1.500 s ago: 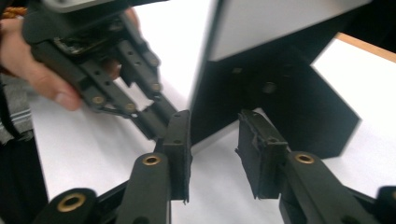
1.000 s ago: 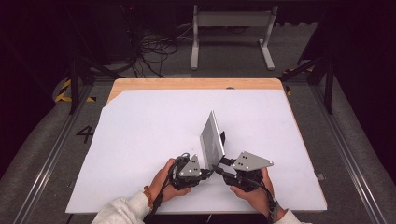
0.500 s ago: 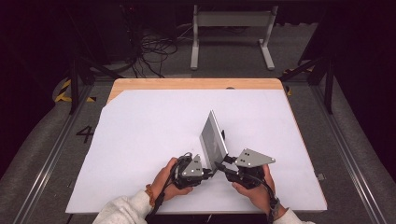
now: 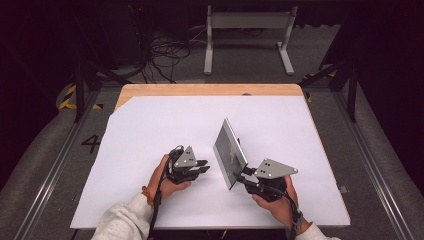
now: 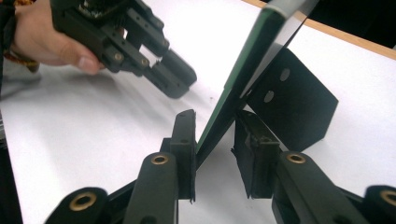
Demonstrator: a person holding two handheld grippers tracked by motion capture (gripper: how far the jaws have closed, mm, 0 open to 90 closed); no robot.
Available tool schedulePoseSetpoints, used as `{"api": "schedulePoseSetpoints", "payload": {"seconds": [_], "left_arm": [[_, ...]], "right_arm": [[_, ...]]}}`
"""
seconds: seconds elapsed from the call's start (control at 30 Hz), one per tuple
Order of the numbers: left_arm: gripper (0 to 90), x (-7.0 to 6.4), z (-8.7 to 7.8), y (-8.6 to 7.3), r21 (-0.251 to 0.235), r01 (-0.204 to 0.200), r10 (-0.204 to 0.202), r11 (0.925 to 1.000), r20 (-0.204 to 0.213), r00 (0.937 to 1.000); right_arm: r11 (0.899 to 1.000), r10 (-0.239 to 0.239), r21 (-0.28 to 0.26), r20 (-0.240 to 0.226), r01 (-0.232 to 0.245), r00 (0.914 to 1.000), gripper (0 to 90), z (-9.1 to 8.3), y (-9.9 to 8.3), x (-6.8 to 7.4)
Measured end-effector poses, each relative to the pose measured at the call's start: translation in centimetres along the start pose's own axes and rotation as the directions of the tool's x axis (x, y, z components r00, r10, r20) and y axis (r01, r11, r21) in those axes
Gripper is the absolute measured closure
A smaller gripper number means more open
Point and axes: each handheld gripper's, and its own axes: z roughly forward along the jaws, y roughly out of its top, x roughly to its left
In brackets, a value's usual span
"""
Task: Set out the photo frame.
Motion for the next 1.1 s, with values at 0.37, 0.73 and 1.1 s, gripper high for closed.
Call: {"api": "schedulePoseSetpoints", "payload": {"seconds": [0.37, 0.73, 1.1], "left_arm": [[56.8, 1.5, 0.7, 0.5, -0.04, 0.017, -0.016, 0.9991, 0.011, 0.9998], [35.1, 2.0, 1.1, 1.0, -0.044, 0.05, -0.05, 0.9978, 0.002, 0.9987], [34.7, 2.2, 0.8, 0.9, -0.05, 0.058, -0.057, 0.9971, 0.027, 0.998]], "right_arm": [[1.0, 0.014, 0.0, 0.024, -0.014, 0.9996, 73.3, -0.8, -0.5, -0.1], [0.998, 0.053, -0.016, 0.037, -0.053, 0.9979, 65.1, 0.2, -0.5, 0.1], [0.998, 0.064, 0.001, 0.011, -0.064, 0.9979, 70.5, 1.1, -0.5, -0.9]]}}
